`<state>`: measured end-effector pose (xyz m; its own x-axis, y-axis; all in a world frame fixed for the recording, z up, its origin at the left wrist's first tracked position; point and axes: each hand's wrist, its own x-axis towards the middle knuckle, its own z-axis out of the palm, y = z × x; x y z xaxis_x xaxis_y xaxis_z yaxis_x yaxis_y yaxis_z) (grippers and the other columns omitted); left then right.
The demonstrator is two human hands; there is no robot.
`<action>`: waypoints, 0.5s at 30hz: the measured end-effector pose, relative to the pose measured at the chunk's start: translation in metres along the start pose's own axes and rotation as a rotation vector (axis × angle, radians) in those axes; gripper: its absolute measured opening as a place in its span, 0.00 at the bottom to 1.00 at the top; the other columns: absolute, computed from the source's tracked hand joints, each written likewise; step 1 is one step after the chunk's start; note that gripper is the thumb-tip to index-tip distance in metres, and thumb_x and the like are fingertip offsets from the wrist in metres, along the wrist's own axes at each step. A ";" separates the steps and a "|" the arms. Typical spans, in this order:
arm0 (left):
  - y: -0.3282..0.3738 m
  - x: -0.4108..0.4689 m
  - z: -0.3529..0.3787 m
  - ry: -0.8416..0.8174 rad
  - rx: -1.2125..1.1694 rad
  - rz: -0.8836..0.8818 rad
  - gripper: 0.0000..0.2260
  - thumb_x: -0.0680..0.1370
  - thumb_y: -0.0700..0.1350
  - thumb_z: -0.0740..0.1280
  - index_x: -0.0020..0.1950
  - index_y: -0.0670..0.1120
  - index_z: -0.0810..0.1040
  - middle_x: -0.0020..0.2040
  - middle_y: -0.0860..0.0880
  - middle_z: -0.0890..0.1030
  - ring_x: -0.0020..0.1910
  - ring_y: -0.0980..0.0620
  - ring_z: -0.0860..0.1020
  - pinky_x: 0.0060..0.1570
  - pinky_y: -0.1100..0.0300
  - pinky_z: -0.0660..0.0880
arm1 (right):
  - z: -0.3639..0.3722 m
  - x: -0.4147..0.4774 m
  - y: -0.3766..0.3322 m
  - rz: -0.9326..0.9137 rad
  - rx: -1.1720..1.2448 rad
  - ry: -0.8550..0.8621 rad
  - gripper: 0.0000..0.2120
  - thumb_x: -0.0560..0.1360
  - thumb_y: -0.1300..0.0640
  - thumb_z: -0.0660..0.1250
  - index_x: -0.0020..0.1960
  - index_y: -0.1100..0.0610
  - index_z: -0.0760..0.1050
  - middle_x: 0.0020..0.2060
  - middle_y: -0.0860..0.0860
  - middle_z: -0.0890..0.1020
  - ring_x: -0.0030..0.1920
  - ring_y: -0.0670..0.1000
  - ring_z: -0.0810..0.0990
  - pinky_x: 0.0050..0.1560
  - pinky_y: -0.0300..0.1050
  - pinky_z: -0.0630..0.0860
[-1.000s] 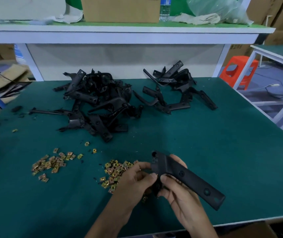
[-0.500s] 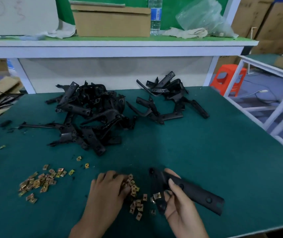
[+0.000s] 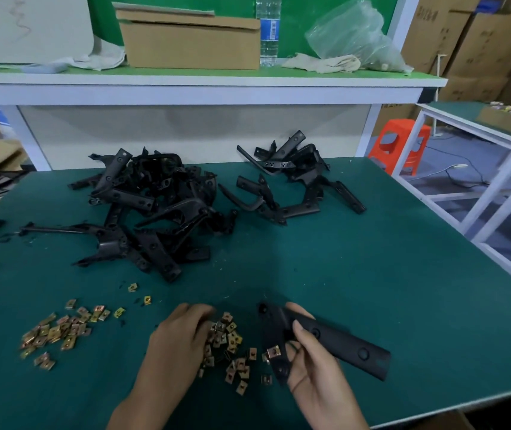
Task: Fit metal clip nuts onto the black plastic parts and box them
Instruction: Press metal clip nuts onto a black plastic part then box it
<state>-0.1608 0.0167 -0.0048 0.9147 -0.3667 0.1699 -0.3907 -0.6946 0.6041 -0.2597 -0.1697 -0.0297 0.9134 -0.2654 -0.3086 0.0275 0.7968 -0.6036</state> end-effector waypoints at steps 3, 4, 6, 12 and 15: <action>-0.001 -0.004 -0.007 0.043 -0.072 -0.030 0.07 0.79 0.42 0.71 0.55 0.51 0.83 0.48 0.62 0.81 0.45 0.68 0.78 0.43 0.78 0.69 | -0.001 -0.001 0.001 -0.007 -0.005 -0.001 0.19 0.74 0.59 0.68 0.65 0.55 0.80 0.61 0.61 0.83 0.52 0.59 0.86 0.42 0.50 0.84; -0.001 -0.005 -0.009 0.047 -0.093 -0.049 0.08 0.79 0.43 0.71 0.56 0.52 0.83 0.47 0.63 0.82 0.45 0.71 0.77 0.43 0.79 0.69 | -0.001 -0.001 0.001 -0.009 -0.005 -0.002 0.20 0.74 0.59 0.68 0.65 0.56 0.80 0.61 0.61 0.83 0.52 0.59 0.86 0.42 0.50 0.84; -0.003 -0.007 -0.010 0.045 -0.102 -0.073 0.08 0.78 0.44 0.71 0.56 0.53 0.83 0.46 0.64 0.82 0.45 0.72 0.77 0.43 0.79 0.70 | -0.001 -0.001 0.001 -0.011 -0.018 -0.010 0.20 0.75 0.59 0.67 0.66 0.55 0.79 0.61 0.61 0.83 0.52 0.58 0.86 0.43 0.49 0.84; -0.006 -0.012 -0.014 0.023 -0.134 -0.140 0.05 0.78 0.51 0.72 0.52 0.57 0.82 0.45 0.60 0.81 0.45 0.66 0.78 0.41 0.73 0.70 | 0.000 -0.002 0.001 -0.008 -0.040 -0.011 0.19 0.75 0.59 0.67 0.65 0.54 0.80 0.60 0.62 0.83 0.50 0.57 0.86 0.42 0.48 0.84; -0.004 -0.014 -0.015 0.010 -0.222 -0.188 0.02 0.76 0.55 0.72 0.46 0.59 0.82 0.40 0.58 0.82 0.43 0.66 0.78 0.36 0.72 0.71 | 0.000 -0.002 0.000 -0.010 -0.045 -0.009 0.16 0.75 0.58 0.67 0.62 0.53 0.82 0.59 0.62 0.83 0.50 0.57 0.86 0.42 0.48 0.84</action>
<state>-0.1701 0.0343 0.0020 0.9703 -0.2375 0.0463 -0.1834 -0.5971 0.7809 -0.2615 -0.1686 -0.0291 0.9170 -0.2677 -0.2957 0.0182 0.7687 -0.6393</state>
